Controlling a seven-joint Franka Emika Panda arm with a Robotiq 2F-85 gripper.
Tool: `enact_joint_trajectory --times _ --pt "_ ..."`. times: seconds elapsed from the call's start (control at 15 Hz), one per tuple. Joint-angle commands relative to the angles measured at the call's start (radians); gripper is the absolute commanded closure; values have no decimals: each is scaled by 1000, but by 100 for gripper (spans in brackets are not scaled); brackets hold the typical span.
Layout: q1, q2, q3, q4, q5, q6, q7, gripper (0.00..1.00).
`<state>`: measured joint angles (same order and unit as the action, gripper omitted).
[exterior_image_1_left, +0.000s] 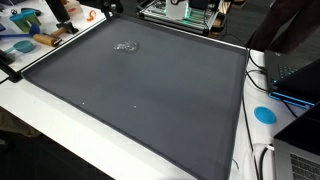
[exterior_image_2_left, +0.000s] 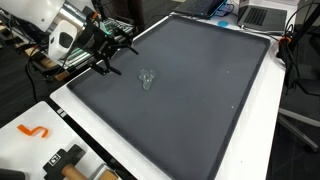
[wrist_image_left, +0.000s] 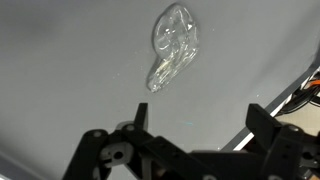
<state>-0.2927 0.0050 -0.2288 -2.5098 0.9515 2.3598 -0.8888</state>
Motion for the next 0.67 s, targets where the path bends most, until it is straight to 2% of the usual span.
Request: enact_joint_trajectory --times 0.0,0.33,0.6 --pt "26 -63 -1 -58 -6 45 19 0" --pt "61 -112 18 -94 -42 99 85 0" --pt "99 -143 53 -118 -135 170 228 0"
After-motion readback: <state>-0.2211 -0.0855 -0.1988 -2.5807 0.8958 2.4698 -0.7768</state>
